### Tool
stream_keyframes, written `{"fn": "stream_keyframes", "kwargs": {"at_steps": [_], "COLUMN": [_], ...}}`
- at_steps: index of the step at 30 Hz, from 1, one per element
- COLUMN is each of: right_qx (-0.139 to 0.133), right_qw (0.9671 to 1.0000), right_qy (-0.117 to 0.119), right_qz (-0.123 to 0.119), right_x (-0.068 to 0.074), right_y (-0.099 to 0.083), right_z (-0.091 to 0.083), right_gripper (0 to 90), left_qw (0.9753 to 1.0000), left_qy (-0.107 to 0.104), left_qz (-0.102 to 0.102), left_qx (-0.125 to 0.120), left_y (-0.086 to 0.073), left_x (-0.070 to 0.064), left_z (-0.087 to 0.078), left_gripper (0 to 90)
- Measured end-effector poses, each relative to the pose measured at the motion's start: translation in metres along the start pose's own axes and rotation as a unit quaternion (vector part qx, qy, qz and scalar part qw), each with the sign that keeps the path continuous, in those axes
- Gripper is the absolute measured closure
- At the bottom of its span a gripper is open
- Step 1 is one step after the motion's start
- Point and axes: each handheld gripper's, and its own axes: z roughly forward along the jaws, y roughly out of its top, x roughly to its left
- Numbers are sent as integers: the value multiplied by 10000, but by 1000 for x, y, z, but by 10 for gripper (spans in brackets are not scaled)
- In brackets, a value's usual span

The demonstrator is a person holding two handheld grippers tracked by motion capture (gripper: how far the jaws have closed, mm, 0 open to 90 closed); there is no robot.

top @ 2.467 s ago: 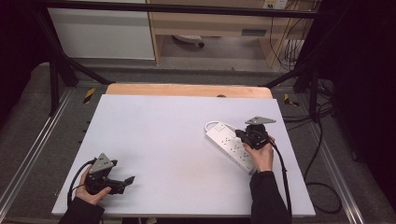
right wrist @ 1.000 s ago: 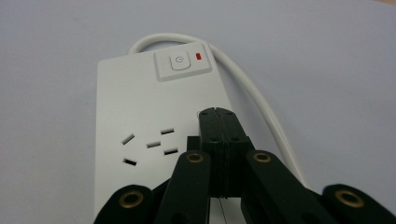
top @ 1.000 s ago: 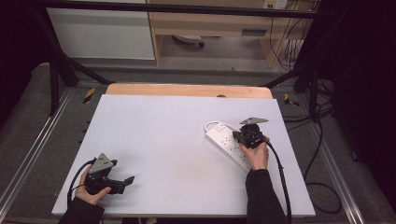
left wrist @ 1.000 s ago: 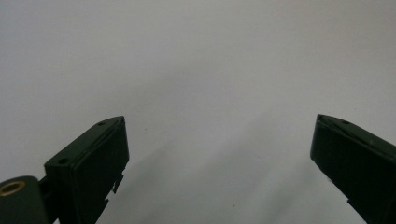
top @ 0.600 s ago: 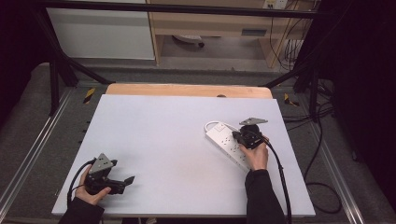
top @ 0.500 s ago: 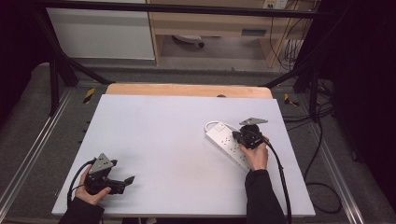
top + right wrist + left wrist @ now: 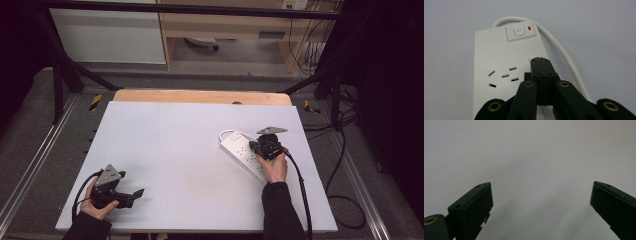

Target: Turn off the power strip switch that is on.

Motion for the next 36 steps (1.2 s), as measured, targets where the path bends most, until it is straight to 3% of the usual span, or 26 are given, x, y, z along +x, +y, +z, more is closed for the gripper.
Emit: {"fn": "stream_keyframes", "kwargs": {"at_steps": [4, 22, 29, 36], "right_qx": [-137, -48, -264, -294], "right_qw": [9998, 10000, 9996, 9993], "right_qy": [77, -54, 64, 220], "right_qz": [129, 33, 85, 13], "right_x": [-3, -2, -4, 1], "right_y": [-4, -2, 2, 4], "right_z": [-1, -2, -18, -31], "right_gripper": [900, 900, 900, 720], "left_qw": [10000, 10000, 10000, 10000], "left_qy": [3, 3, 20, 24], "left_qz": [-13, 2, 5, 9], "left_qx": [-3, 13, 27, 36], "left_y": [0, 0, 0, 0], "left_x": [0, 0, 0, 0], "left_z": [0, 1, 1, 1], "left_gripper": [41, 41, 41, 41]}}
